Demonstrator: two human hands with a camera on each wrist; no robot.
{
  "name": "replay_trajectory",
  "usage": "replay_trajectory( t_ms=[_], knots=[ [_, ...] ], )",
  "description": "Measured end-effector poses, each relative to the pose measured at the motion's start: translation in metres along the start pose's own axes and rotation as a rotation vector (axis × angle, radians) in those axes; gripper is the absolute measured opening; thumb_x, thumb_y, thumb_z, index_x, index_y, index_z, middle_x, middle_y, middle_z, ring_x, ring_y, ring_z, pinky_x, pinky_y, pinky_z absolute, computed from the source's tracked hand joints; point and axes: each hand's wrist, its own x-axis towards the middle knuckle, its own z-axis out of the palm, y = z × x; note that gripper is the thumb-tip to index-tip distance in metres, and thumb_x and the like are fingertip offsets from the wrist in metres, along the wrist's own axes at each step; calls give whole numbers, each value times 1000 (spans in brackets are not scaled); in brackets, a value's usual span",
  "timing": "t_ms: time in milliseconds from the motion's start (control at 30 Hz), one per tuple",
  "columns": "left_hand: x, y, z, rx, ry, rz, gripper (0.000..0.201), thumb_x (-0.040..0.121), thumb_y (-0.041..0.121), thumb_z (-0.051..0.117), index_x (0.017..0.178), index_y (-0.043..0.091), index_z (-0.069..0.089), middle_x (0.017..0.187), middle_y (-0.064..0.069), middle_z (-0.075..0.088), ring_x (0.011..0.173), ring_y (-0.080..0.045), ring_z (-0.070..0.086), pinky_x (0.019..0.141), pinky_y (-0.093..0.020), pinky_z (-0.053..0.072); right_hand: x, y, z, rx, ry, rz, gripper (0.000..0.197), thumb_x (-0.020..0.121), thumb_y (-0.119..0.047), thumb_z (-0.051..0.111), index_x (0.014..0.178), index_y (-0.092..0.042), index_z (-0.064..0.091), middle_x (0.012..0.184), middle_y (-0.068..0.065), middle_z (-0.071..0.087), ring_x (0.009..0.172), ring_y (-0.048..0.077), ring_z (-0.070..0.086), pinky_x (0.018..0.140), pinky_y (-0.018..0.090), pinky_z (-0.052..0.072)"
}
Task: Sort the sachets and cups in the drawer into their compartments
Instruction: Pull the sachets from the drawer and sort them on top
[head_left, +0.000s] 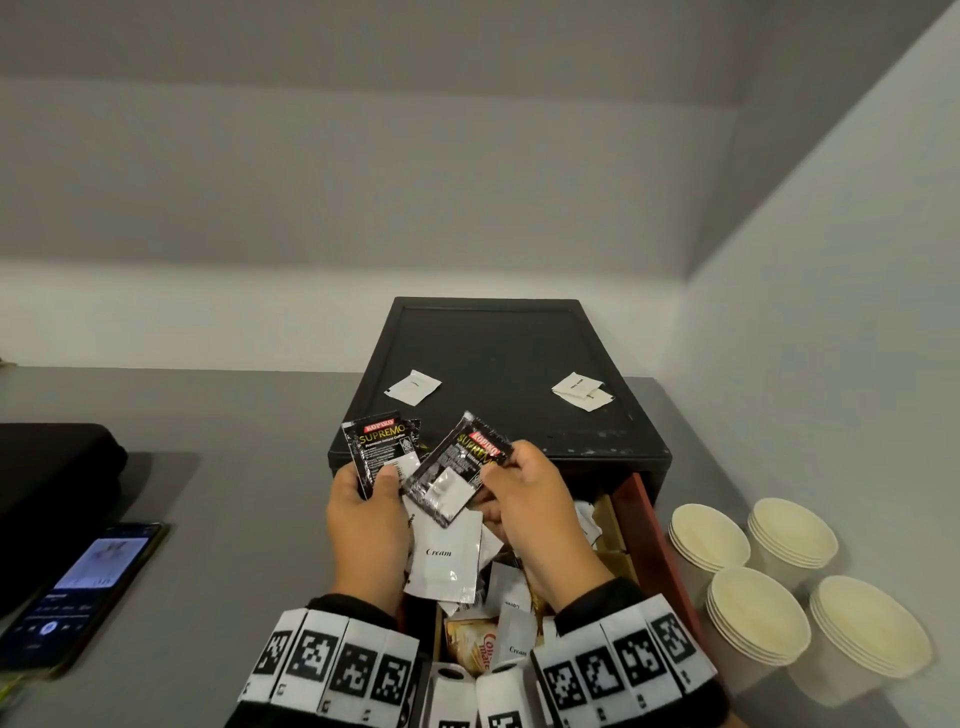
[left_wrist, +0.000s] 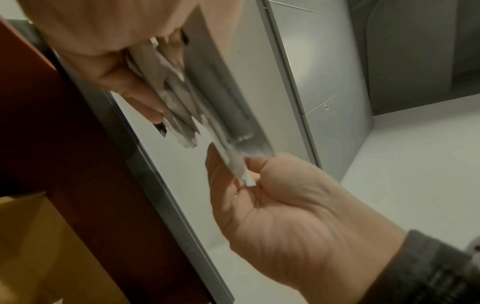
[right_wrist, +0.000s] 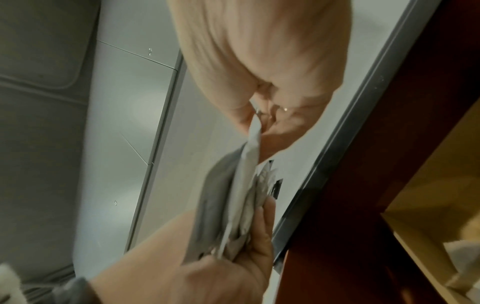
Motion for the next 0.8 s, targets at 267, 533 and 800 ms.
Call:
replay_trajectory(
  t_ms=[267,533,800],
  knots=[
    [9,8,-1,-106,71,-56,17,96,7,49,85,18,54,78,-3,61,64,-14,57,55,-27,45,17,-18,7,155,30,78,7,99,-16,41,98,-12,47,72,4,56,49,10,55,42,18,45],
    [26,20,-9,-122,37,-43,17,96,7,48,86,18,54,80,-3,62,64,-15,58,56,-27,48,76,-39,16,123,-9,238,14,99,-11,39,109,-13,48,79,5,58,58,10,54,42,15,44],
    [48,17,-25,-62,24,-51,15,96,11,51,85,21,55,84,-7,64,72,-23,61,68,-36,51,61,-30,19,-174,-177,105,16,92,-8,47,95,-13,61,80,2,58,62,9,52,53,16,43]
  ],
)
